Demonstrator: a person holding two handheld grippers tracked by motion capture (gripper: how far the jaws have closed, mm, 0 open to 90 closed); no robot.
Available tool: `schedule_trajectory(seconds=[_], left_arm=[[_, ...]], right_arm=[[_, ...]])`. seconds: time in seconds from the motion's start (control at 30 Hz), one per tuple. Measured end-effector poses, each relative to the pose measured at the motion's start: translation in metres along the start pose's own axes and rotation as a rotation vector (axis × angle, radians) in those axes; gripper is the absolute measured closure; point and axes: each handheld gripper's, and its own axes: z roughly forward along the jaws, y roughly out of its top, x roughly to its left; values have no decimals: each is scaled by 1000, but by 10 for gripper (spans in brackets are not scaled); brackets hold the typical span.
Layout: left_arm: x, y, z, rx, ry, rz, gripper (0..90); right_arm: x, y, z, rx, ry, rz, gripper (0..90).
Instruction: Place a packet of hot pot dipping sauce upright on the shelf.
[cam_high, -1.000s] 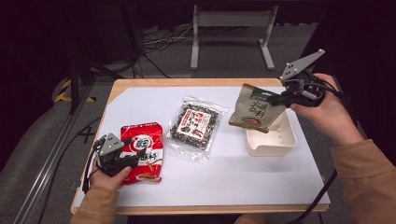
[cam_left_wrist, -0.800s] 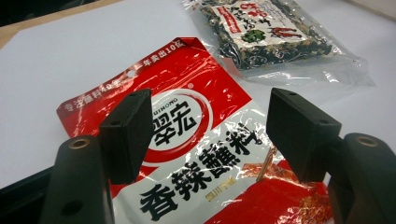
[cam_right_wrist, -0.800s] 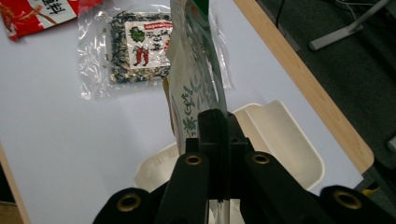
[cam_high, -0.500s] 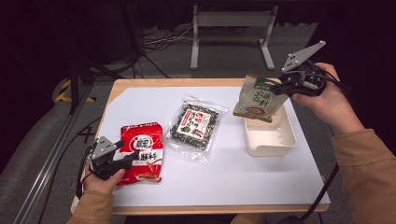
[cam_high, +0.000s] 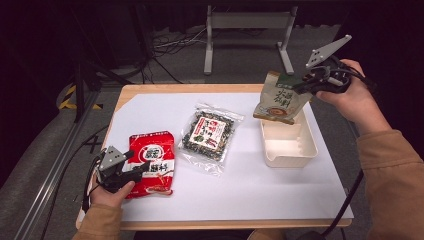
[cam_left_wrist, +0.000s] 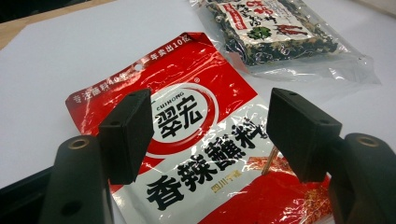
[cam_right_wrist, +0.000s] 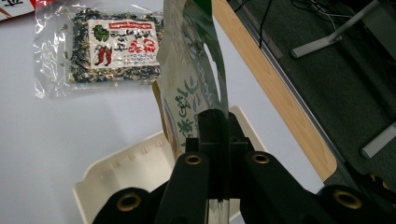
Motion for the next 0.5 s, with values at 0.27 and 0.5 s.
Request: schedule_trajectory(seconds=[0.27, 0.5], left_arm=[[-1, -1, 0, 3, 3, -2, 322], [0, -6, -5, 8, 17, -18, 323]], right_arm=[[-20, -5, 4, 21, -32, -14, 895], [-35, -10, 12, 3, -24, -39, 895]])
